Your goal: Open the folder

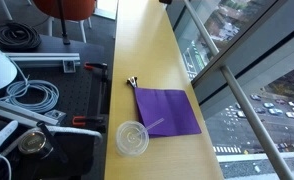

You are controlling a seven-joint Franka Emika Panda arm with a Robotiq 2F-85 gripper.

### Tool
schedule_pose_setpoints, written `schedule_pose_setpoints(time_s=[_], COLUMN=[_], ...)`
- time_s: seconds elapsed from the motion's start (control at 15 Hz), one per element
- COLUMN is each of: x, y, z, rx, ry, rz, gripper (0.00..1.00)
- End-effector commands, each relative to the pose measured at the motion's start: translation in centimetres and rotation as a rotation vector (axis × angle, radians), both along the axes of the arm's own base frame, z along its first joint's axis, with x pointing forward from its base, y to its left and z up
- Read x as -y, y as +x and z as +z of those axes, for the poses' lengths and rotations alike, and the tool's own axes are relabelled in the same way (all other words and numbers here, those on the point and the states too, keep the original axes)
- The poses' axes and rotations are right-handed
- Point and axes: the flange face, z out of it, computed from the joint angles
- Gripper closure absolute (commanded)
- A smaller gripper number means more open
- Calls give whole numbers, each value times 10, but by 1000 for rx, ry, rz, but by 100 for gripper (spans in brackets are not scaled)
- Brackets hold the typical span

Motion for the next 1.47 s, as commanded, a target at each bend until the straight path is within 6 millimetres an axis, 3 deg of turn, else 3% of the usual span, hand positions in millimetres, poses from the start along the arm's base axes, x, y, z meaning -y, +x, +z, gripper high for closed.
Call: schedule_pose_setpoints(time_s=[0.0, 0.93, 1.4], x=[0, 0, -6], y=[0, 1, 36], z=[1, 3, -15], rx=[1, 5, 14], ry=[0, 0, 217], rz=[0, 0, 81], gripper=[0, 0, 0])
